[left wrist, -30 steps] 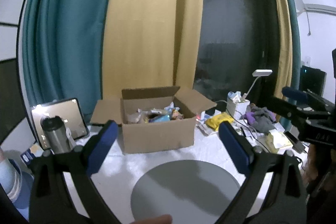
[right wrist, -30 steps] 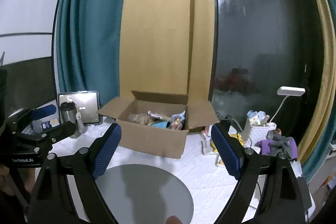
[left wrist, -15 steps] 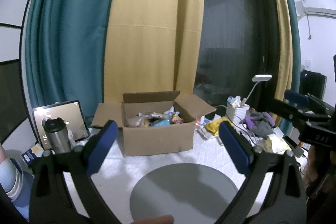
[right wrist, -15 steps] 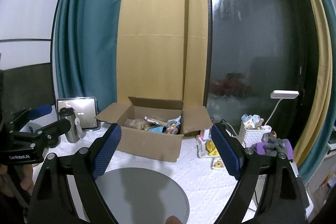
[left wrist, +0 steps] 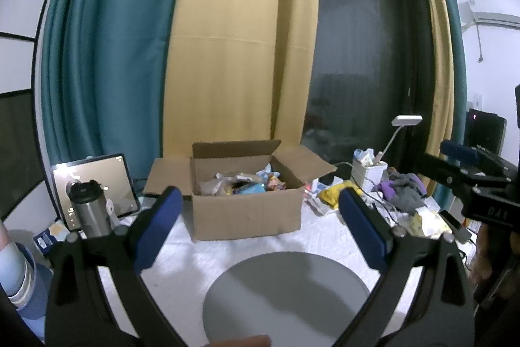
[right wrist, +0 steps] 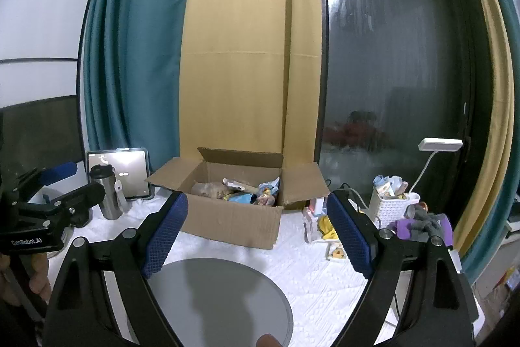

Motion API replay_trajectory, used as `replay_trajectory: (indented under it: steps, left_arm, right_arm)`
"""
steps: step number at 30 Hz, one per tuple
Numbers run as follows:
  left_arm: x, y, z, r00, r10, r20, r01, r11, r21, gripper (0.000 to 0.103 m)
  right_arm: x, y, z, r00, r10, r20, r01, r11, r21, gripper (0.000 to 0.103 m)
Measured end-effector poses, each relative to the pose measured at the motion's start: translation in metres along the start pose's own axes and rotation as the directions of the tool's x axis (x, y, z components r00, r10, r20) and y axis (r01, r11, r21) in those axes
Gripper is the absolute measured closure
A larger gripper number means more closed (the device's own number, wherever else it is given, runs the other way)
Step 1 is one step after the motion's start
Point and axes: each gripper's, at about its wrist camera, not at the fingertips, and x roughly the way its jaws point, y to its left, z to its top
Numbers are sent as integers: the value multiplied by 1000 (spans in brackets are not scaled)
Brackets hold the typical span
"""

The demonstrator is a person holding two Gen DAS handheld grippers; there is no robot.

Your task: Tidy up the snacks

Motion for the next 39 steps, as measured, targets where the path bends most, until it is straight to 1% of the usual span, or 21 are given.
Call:
replay_trajectory:
  steps: [39]
  left_arm:
    - [-2,-6,-3,1000,-2,-3,2,1000,2,5]
  right_arm:
    - [-2,-2,-6,1000,0,-9,0,1000,5,14]
